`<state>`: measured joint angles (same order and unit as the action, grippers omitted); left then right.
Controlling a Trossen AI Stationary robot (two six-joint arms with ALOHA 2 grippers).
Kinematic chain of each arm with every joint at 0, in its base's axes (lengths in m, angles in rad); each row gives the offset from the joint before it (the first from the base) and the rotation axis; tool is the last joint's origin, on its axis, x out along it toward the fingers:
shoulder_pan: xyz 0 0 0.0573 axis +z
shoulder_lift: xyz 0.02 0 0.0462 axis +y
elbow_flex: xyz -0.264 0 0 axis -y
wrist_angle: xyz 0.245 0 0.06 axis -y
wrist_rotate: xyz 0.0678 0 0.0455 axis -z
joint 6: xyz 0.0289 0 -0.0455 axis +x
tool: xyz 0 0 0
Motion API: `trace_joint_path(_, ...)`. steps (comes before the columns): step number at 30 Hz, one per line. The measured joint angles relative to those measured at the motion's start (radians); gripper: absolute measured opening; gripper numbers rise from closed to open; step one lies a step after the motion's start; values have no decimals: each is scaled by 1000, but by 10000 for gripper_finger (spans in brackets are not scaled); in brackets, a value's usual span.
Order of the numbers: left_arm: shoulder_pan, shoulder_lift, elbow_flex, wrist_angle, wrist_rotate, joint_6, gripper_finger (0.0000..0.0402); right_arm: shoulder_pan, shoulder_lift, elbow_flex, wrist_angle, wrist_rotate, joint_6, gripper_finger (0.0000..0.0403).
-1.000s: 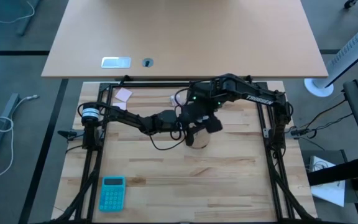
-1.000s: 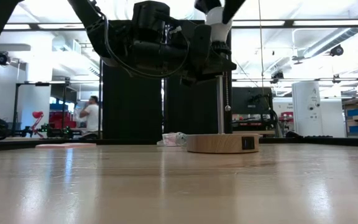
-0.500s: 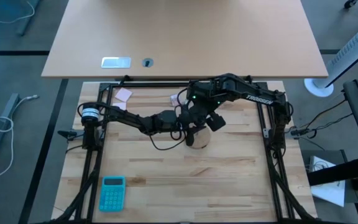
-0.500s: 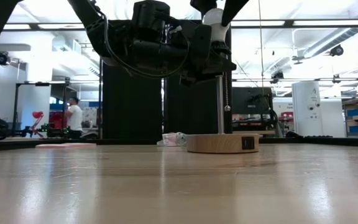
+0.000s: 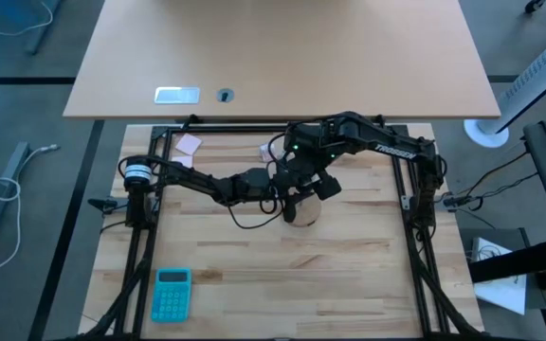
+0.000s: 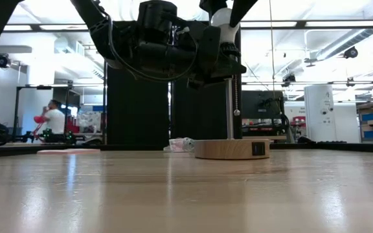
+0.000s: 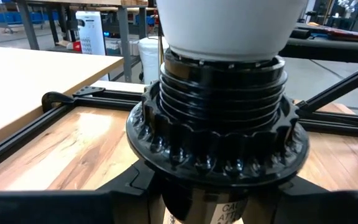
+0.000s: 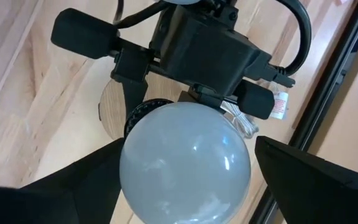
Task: Screw lightbulb
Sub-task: Remove the light bulb from the lamp
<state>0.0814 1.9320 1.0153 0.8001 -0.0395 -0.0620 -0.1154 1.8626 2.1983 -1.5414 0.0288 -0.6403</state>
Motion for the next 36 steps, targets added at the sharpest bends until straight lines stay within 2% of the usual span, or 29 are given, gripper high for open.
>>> trace_joint_path(4,0,0,0,1,-1,0,137,-1,0,0,1,-4,-5,344)
trace_joint_path(10,0,0,0,1,-1,1,137,-1,0,0,6,-8,92,344)
trace_joint_path(18,1,0,0,1,-1,1,137,-1,0,0,13,-5,75,344)
trace_joint_path(25,1,0,0,1,-2,1,137,2,0,0,13,0,129,344)
trace_joint_path(29,1,0,0,1,-2,1,137,2,0,16,12,0,207,344)
trace_joint_path(36,1,-1,0,1,-3,2,137,1,-1,21,-25,0,448,344)
